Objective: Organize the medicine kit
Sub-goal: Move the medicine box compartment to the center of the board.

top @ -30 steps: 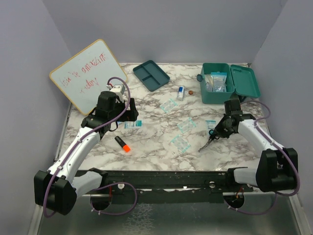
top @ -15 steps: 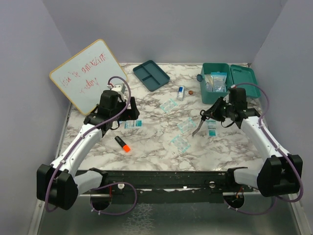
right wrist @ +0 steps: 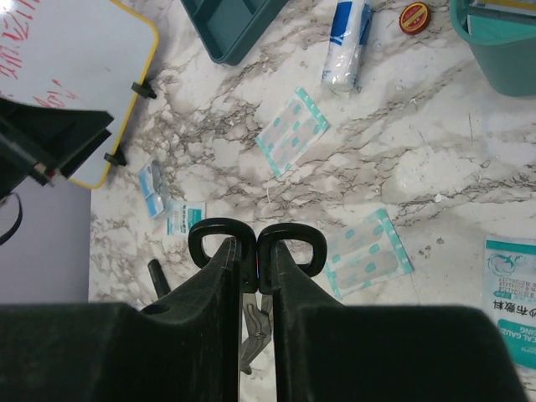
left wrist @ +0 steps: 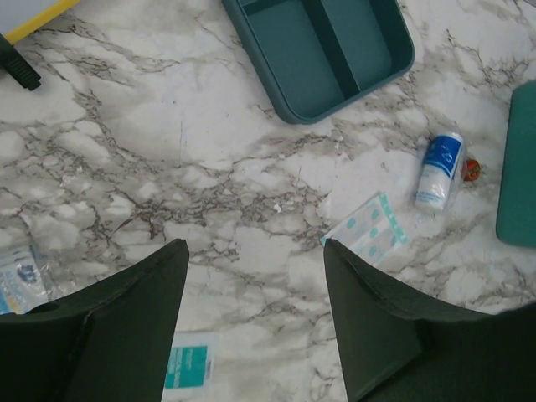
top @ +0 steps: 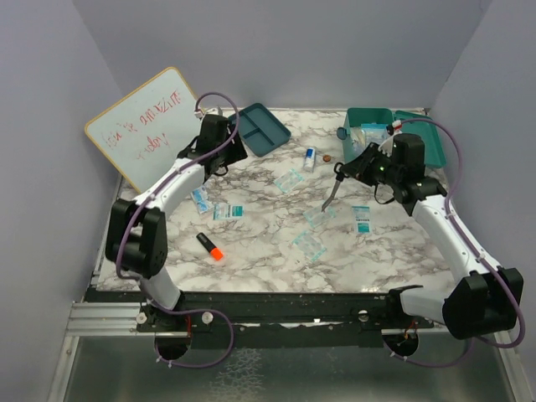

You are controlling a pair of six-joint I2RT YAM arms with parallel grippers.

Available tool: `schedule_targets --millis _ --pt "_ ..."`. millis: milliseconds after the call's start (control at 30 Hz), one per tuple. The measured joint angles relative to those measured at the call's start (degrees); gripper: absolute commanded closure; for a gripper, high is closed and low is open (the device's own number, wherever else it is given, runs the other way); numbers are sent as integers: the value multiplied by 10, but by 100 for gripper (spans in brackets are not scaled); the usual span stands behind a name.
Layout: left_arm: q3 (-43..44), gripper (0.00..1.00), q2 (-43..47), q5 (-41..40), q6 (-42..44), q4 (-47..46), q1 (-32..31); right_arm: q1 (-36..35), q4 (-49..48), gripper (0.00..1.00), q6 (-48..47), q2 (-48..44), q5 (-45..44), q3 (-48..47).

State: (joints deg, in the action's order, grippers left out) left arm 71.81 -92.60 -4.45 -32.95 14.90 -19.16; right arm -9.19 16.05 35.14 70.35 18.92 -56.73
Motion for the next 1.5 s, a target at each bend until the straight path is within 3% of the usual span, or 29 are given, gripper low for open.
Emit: schedule_targets --millis 367,1000,1200,1500 --pt "172 41 -223 -44 -22 -11 -4 -2 5 99 -24 -28 -5 -11" --pt "316 43 -379 -51 -5 -4 -8 -2 38 99 -37 -61 -36 -11" --pt "335 51 -404 -56 -1 9 -8 -2 40 99 -38 -64 -37 -11" --pt "337 71 -407 -66 22 24 -9 -2 42 99 -39 -70 -39 -11"
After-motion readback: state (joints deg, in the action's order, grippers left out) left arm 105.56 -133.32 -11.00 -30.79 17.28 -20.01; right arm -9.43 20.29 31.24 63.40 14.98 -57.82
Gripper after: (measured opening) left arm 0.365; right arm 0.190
